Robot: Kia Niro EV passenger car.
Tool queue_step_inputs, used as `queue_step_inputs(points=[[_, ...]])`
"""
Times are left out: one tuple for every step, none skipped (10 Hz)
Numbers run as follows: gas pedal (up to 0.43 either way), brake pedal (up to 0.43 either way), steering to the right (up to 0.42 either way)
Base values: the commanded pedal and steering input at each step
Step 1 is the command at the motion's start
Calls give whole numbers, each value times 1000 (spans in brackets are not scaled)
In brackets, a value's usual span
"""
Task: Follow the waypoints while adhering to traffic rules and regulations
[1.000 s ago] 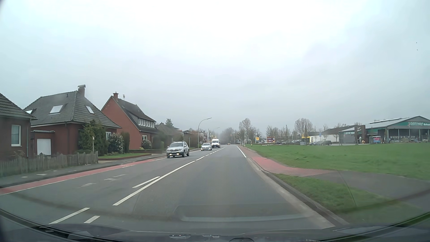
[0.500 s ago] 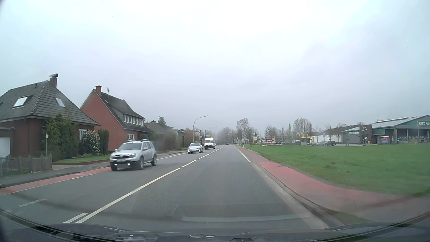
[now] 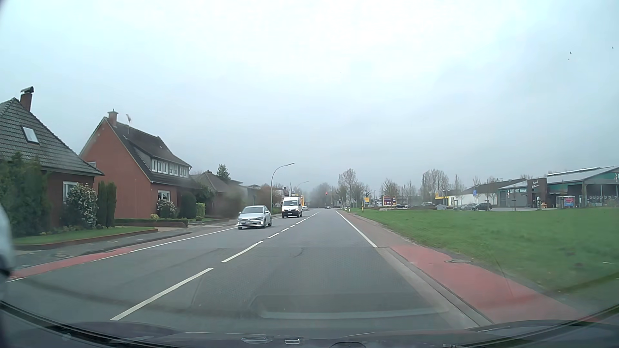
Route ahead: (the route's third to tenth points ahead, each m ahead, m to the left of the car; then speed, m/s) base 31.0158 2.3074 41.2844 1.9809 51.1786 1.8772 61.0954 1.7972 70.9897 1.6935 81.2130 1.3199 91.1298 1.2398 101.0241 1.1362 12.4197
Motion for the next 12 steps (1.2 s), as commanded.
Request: queue_step_inputs(points=[[0,0,4],[0,0,4],[0,0,4],[0,0,4],[0,0,4],[0,0,4],[0,0,4],[0,0,4],[0,0,4],[0,0,4],[47,0,4],[87,0,4]])
